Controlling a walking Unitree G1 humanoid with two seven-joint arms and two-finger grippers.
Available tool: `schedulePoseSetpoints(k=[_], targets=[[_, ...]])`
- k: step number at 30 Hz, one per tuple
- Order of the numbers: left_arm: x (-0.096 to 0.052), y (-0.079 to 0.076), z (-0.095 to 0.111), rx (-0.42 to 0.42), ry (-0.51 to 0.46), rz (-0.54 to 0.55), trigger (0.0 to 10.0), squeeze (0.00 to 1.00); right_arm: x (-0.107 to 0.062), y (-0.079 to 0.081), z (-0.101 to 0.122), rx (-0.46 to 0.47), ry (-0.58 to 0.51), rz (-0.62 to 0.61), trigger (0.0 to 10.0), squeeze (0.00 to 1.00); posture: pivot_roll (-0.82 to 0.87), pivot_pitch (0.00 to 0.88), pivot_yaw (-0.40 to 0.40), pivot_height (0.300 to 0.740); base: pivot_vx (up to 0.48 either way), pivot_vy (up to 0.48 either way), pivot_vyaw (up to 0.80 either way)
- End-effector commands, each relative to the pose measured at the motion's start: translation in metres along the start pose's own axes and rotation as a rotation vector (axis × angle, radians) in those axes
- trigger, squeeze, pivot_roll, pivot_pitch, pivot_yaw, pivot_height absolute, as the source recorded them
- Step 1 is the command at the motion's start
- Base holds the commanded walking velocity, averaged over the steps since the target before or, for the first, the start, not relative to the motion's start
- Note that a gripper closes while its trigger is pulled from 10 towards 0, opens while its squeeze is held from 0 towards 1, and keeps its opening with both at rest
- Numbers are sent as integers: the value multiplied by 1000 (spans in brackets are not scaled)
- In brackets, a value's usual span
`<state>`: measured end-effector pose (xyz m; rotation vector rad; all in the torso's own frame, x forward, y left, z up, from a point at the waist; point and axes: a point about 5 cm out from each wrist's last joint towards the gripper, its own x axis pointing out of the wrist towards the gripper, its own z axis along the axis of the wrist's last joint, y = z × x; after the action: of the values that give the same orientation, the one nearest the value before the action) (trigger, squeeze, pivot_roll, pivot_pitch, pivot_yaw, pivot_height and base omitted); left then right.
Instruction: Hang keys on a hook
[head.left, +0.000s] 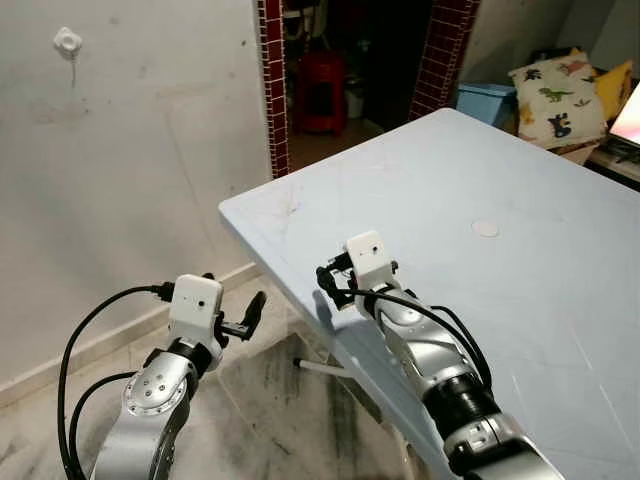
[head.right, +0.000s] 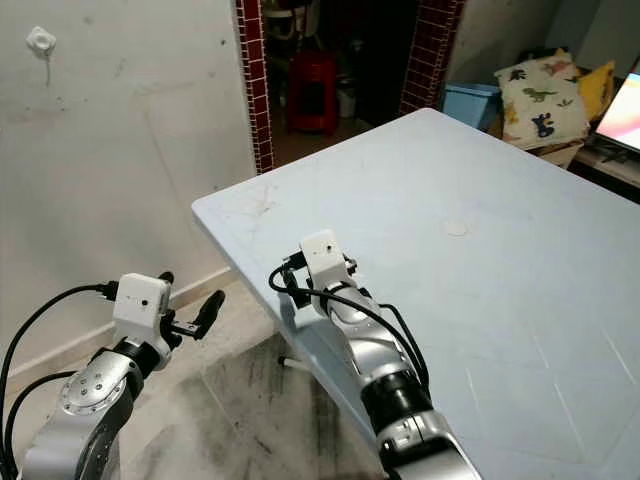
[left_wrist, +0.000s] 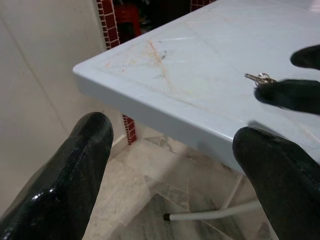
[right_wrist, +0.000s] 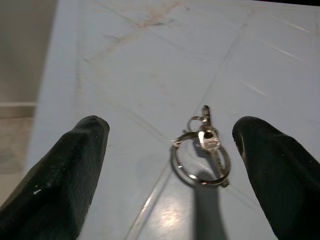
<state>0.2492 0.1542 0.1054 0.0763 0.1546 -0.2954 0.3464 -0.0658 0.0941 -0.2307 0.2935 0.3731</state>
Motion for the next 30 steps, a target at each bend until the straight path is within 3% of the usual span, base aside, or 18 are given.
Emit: schedulePoseSetpoints(k=[1, 5, 6, 15, 16, 30], targets=[[-1, -2, 2, -2, -1, -16, 10000, 0, 3, -4, 2, -2, 5, -33, 10000, 0, 117, 0, -6, 740, 0, 0, 0], [0, -6, 1, -6, 12, -59, 10000, 0, 6, -10, -3, -15, 43, -77, 9647, 0, 111, 0, 2, 740, 0, 0, 0], [0, -8, 0, -8, 20, -74, 10000, 0, 6, -11, -4, -12, 48, -85, 10000, 0, 111, 0, 2, 740, 0, 0, 0], [1, -19, -6, -8, 75, -194, 10000, 0, 6, -14, -13, 1, 66, -81, 10000, 0, 92, 0, 4, 740, 0, 0, 0], [2, -22, -8, -3, 89, -207, 10000, 0, 6, -15, -15, 22, 72, -79, 0, 0, 91, 0, 6, 740, 0, 0, 0], [4, -24, -12, 27, 107, -228, 10000, 0, 6, -14, -20, 85, 68, -62, 0, 0, 87, 0, 8, 740, 0, 0, 0]])
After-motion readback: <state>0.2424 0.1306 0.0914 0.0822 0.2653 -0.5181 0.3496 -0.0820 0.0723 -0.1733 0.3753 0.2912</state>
